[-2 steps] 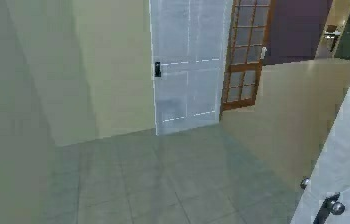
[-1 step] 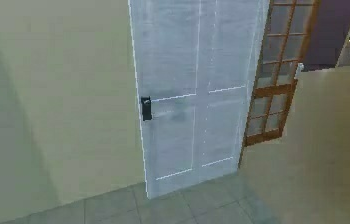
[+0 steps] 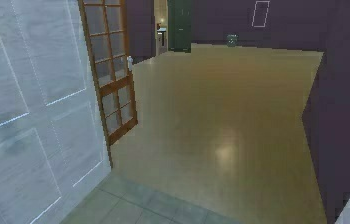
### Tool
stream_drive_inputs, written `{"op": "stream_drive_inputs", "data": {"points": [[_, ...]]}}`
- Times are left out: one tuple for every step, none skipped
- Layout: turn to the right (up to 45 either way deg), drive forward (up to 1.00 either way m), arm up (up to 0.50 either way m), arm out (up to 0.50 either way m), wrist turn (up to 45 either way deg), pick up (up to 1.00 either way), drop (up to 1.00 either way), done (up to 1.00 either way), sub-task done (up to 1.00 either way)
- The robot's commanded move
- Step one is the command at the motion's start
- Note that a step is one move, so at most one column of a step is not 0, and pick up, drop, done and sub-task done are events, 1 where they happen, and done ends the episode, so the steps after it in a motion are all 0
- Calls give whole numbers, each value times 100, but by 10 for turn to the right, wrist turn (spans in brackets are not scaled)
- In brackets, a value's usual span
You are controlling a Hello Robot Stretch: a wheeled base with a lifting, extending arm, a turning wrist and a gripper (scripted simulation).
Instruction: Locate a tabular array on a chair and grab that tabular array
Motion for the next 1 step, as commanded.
{"op": "stream_drive_inputs", "data": {"points": [[0, 100, 0, 0, 0, 0, 0, 0, 0]]}}
